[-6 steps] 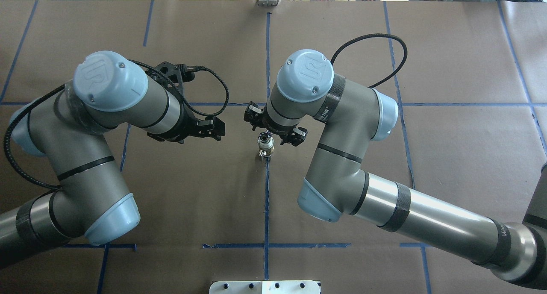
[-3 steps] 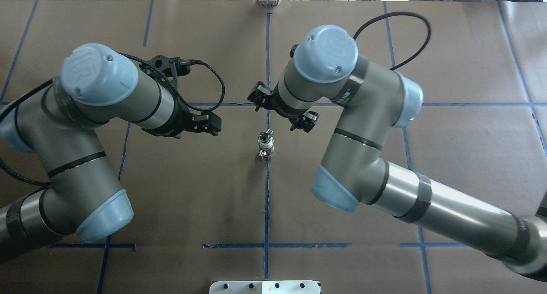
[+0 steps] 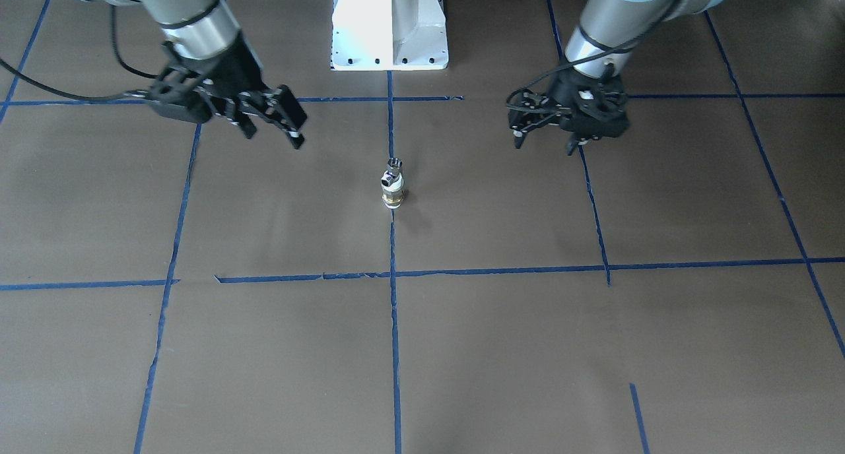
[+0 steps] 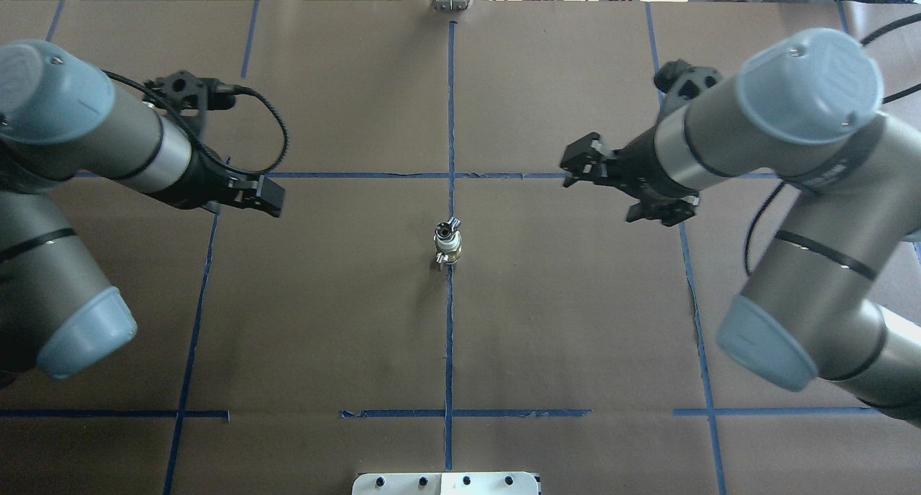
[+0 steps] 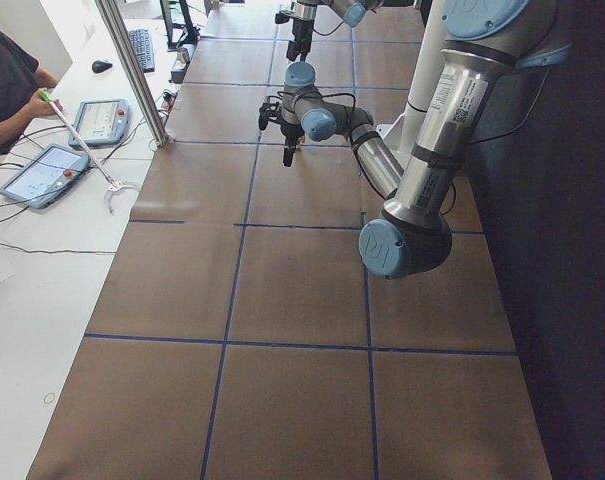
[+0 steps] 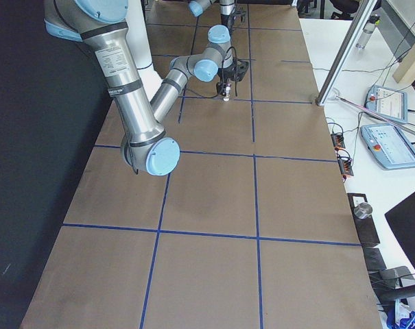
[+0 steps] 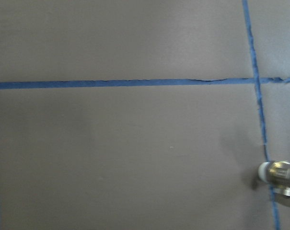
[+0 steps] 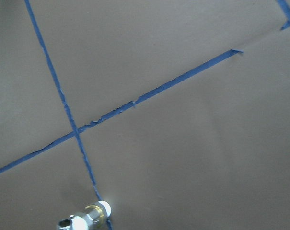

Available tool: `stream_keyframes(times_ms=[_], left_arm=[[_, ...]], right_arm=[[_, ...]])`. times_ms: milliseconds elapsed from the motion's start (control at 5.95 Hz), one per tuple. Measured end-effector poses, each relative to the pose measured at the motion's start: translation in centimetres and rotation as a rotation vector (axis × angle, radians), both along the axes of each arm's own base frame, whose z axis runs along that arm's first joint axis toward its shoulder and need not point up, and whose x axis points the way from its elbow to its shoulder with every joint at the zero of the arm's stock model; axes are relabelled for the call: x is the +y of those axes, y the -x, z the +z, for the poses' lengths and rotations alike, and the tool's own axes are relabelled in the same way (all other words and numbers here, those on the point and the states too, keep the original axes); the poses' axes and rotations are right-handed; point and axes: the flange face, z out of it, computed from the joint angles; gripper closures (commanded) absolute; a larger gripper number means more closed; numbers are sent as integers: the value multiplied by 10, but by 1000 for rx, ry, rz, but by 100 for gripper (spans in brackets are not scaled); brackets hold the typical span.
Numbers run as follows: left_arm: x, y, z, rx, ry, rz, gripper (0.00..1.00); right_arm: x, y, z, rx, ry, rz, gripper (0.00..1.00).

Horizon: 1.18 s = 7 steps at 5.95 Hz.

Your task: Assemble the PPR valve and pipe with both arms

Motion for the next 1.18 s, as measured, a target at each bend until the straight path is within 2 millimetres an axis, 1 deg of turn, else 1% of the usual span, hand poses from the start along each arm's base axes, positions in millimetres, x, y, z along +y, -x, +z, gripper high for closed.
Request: stream_keyframes(times_ms=[168,336,504,672,840,1008,1176], left_arm=[[-13,51,40,-30,-31,54,8],[-22,102,78,-57,-69,106,7],[-27,150,115,-86,-104,142,7],[-35,190,153,-102,-120,173,3],[-47,232,196,-94,-125,202,0],[-57,273,234,-84,-136,211,0],[-60,303,255,-81,-141,206,0]], right_arm=[[2,-56,45,53,-46,-52,0],[-2,-114,91,105,-104,-119,0],[-7,-172,141,148,-159,-190,0],[-6,-228,199,184,-205,-259,0],[-1,-278,252,208,-247,-313,0],[3,-317,291,223,-280,-340,0],[7,-346,320,232,-308,-356,0]])
